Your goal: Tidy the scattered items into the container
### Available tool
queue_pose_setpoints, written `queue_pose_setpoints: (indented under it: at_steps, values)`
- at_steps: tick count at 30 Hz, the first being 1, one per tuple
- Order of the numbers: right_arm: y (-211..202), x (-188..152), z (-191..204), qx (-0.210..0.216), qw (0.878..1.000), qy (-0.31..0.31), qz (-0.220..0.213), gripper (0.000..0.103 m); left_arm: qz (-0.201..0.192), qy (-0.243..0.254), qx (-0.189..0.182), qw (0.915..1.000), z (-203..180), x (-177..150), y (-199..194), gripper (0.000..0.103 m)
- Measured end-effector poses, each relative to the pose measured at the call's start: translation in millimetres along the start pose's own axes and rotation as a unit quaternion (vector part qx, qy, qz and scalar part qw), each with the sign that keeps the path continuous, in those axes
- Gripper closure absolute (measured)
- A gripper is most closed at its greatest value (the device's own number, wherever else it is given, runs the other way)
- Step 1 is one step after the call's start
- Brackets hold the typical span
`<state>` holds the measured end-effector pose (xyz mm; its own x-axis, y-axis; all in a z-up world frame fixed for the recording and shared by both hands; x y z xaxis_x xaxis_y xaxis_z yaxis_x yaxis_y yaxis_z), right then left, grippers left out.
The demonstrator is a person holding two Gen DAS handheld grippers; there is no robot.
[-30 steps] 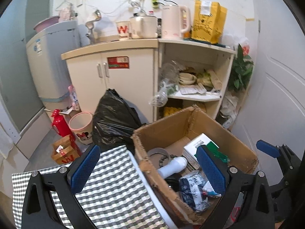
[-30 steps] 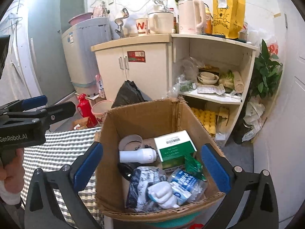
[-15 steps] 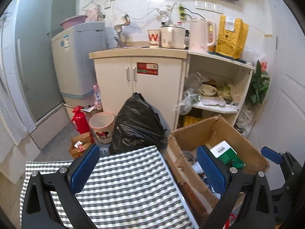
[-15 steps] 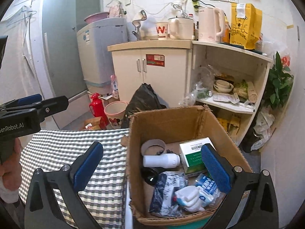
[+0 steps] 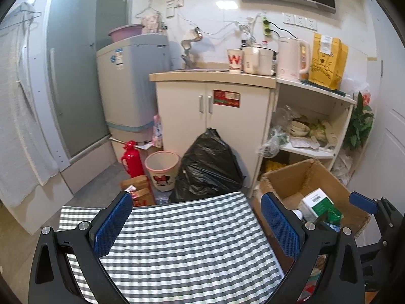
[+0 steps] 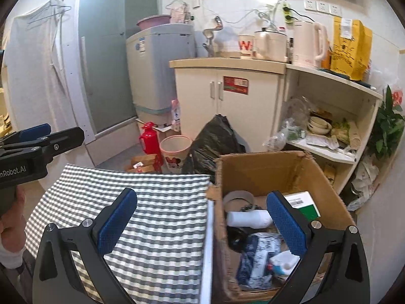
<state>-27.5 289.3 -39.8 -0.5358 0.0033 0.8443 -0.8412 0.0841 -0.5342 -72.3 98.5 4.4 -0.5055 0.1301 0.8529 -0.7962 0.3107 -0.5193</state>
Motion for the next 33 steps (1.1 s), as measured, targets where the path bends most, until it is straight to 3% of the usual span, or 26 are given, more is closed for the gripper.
queue_pose_setpoints:
  at_steps: [18, 33]
  values:
    - [-11.1, 5.5, 61.7, 0.034, 0.999, -0.028, -0.012, 0.000, -0.011, -0.033, 0.043, 0.9984, 61.2, -15.6, -39.0, 0.000]
    - [-1.0, 7.0, 101.2, 0.054, 0.997, -0.046, -0.014, 0.000, 0.002, -0.053, 0.066, 0.9964, 101.7, -37.0, -43.8, 0.000]
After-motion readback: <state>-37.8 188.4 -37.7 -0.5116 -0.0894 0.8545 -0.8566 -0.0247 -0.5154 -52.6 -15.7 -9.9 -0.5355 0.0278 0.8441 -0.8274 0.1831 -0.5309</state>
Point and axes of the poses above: each gripper's, at about its wrist camera, not at the fingertips, and y roughly the way its jaws point, z to its left, x to its top, the point moved 4 cm from there along y, roughly the way its jaws point, and after that the axes turned 8 degrees about -x, right-handed, at the moved point
